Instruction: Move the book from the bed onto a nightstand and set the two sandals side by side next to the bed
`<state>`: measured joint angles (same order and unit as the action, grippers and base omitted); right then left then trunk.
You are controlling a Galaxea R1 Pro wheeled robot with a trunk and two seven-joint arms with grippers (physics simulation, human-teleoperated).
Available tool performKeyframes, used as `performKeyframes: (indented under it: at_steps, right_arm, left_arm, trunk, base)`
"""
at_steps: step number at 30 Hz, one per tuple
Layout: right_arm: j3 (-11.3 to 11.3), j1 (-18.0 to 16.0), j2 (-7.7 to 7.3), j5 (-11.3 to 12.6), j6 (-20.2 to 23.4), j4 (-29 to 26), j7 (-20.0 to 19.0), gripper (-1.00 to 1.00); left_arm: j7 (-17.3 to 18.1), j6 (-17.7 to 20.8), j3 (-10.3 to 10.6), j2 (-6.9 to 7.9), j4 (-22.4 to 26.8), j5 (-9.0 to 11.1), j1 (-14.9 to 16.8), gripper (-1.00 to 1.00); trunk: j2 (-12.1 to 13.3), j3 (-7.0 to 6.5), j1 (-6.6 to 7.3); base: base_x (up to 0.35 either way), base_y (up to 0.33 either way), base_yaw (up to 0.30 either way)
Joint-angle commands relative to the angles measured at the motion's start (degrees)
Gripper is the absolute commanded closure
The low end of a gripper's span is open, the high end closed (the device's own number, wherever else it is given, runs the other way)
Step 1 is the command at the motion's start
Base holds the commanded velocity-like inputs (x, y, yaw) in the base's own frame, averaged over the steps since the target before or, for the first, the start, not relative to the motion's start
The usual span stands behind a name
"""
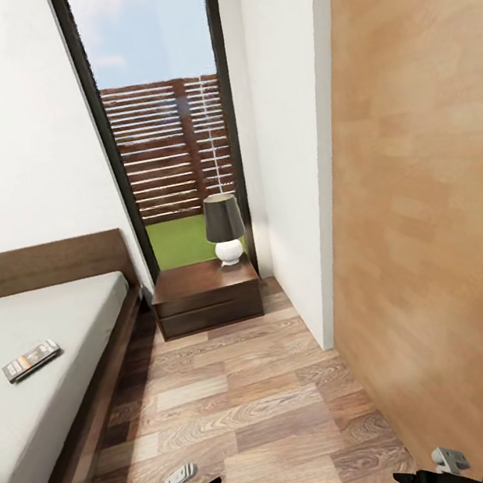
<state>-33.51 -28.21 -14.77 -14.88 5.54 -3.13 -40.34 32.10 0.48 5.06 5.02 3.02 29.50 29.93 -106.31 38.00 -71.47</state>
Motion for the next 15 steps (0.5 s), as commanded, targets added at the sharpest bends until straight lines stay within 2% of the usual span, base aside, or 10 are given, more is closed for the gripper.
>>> performKeyframes:
  at_steps: [1,10,15]
  right_arm:
    - [-0.50,-0.01,0.00,-0.33,0.52,-0.12,-0.26,-1.00]
    - [-0.50,-0.01,0.00,-0.33,0.52,-0.12,-0.20,-1.00]
    - [-0.50,-0.01,0.00,-0.33,0.52,-0.12,-0.18,-1.00]
  left_arm:
    - [0.16,0.05,0.48,0.01,-0.03,0.56,0.04,-1.00]
    - [0.16,0.04,0.48,-0.01,-0.03,0.54,0.04,-1.00]
    - [0.16,0.07,0.48,-0.01,-0.03,0.55,0.04,-1.00]
  trunk:
    - [-0.03,0.06,0.01]
    - [-0.03,0.06,0.01]
    - [-0.03,0.06,0.01]
  base:
    - [0.011,0.000,0.126]
    - [0.003,0.000,0.037]
    - [0.165,-0.146,0.001]
